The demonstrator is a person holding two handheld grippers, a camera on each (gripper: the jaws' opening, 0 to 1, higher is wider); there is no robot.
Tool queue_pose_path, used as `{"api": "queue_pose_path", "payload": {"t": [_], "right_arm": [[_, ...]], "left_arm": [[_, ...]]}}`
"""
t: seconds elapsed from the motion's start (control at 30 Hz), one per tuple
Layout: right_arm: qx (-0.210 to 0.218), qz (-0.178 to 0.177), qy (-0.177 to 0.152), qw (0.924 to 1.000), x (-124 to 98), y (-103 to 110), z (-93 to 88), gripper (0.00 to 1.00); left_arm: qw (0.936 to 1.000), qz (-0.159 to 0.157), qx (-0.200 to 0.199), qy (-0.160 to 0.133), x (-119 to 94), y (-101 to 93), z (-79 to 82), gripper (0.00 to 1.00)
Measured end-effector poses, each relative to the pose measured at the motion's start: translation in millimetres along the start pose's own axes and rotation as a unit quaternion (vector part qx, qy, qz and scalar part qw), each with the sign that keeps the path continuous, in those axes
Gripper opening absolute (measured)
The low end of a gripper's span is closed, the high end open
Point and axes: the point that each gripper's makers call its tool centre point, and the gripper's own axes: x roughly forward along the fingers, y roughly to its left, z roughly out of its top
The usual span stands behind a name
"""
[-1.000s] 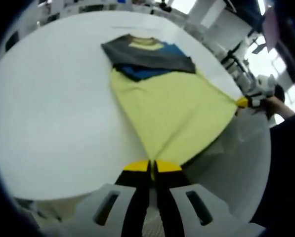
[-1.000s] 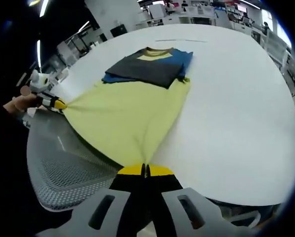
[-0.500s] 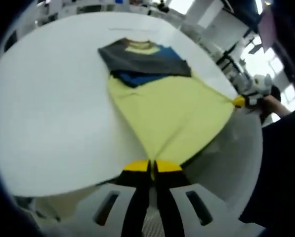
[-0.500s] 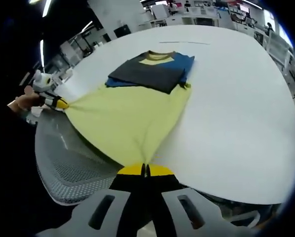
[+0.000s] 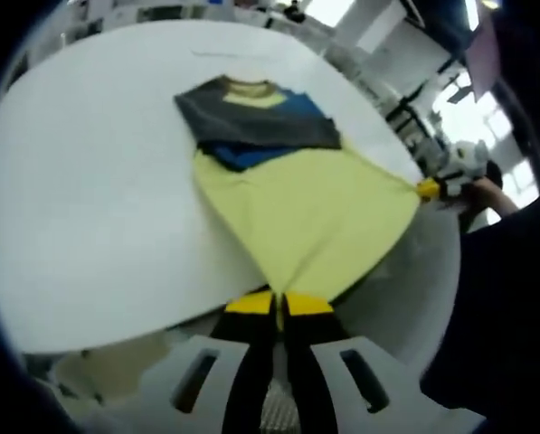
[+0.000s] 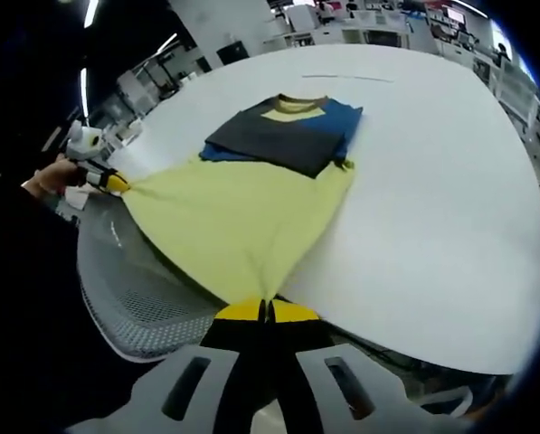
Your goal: Fold the garment on the visible template until the final outline fits inside the template.
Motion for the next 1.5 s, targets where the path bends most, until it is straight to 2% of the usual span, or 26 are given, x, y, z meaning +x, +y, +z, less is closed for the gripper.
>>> {"api": "queue_pose_path", "payload": {"t": [0.57,0.97,1.5], "right_arm": [[-0.005,0.009,0.008,0.9999,-11.8,10.8,-3.5,0.02],[-0.014,0.019,0.019,0.9995,-20.1,21.4,-5.8,0.02],[-0.012,0.042,0.02,0.9988,-38.2,35.1,-5.8,0.02]], "left_arm": [[0.9999,-0.013,-0.001,0.007,-12.3,-18.9,-9.1,0.0],[0.9997,-0.011,0.015,0.015,-25.9,-27.9,-11.1,0.0],[0.9979,-0.023,0.046,0.04,-46.8,-42.4,-16.3,0.0]]}}
